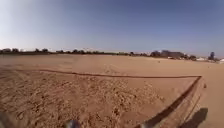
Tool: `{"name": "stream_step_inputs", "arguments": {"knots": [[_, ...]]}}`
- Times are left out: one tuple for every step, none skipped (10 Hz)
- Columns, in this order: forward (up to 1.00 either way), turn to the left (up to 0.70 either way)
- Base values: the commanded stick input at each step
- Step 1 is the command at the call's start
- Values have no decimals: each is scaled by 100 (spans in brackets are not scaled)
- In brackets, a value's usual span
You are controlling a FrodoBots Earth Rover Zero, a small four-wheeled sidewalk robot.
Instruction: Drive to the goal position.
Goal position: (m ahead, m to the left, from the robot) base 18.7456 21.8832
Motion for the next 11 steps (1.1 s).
{"name": "stream_step_inputs", "arguments": {"knots": [[70, 35], [70, 35], [70, 35], [70, 35], [70, 35], [70, 35], [70, 35], [70, 35], [70, 35], [70, 35], [70, 35]]}}
